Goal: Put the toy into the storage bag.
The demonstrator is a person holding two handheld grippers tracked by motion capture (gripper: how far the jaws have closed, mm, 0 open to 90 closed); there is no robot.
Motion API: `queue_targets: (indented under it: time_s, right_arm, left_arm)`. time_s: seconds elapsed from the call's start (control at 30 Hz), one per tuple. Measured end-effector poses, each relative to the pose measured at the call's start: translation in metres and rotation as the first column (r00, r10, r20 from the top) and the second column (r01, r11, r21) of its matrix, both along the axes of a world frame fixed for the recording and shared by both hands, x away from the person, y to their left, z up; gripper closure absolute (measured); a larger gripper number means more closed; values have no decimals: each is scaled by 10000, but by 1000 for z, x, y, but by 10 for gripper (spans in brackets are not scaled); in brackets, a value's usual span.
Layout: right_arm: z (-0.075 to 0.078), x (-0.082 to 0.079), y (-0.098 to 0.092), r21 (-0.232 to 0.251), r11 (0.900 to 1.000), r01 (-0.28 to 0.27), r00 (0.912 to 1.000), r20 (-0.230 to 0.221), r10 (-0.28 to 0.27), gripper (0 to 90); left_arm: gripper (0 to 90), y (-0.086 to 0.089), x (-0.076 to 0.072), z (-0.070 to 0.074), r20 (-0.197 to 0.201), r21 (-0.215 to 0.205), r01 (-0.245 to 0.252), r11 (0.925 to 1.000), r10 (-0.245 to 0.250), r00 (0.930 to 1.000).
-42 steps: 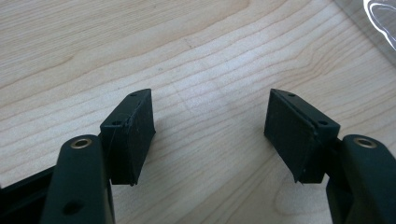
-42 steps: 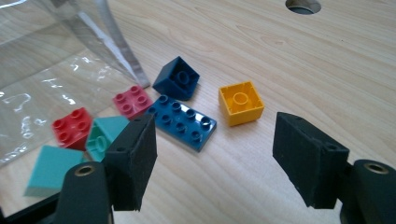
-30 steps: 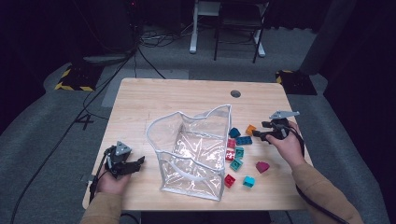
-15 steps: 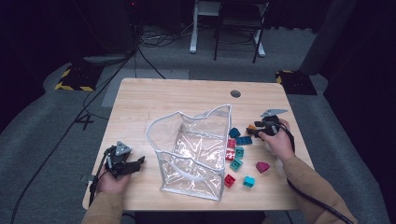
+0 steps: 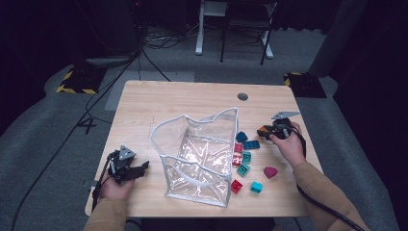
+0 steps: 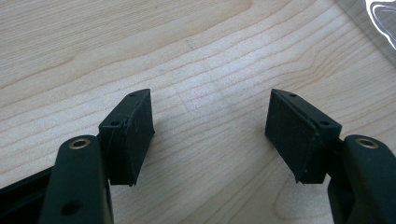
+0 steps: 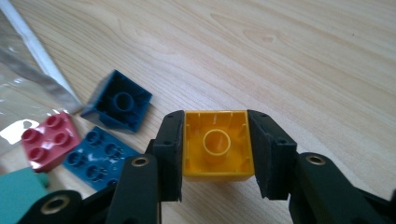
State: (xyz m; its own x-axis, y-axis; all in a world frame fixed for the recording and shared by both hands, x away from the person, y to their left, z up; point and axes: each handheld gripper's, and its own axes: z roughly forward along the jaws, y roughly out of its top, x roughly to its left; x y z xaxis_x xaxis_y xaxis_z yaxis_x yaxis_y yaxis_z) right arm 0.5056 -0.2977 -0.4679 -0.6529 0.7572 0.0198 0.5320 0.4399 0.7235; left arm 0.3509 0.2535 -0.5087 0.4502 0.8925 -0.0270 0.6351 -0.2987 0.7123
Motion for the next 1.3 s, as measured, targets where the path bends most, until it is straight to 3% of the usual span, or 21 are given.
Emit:
queue_targets:
  time_s: [0.27, 0.53, 0.73, 1.3]
  right_arm:
    - [22, -11, -2, 152, 9991, -386, 9991, 200, 383, 592]
    - [55, -23, -4, 499, 9970, -592, 9974, 441, 570, 592]
    - [82, -34, 0, 676, 9937, -897, 9946, 589, 857, 592]
    - [137, -50, 13, 917, 9847, -1485, 9846, 1063, 1386, 592]
  left_arm:
    - [319, 1, 2, 0, -6, 0, 181, 9998, -181, 9998]
    - [312, 1, 3, 0, -7, 33, 198, 9998, -198, 9998]
    - [311, 1, 2, 0, -15, 20, 190, 9998, -190, 9998]
    - [293, 3, 3, 0, -54, 34, 110, 9999, -110, 9999]
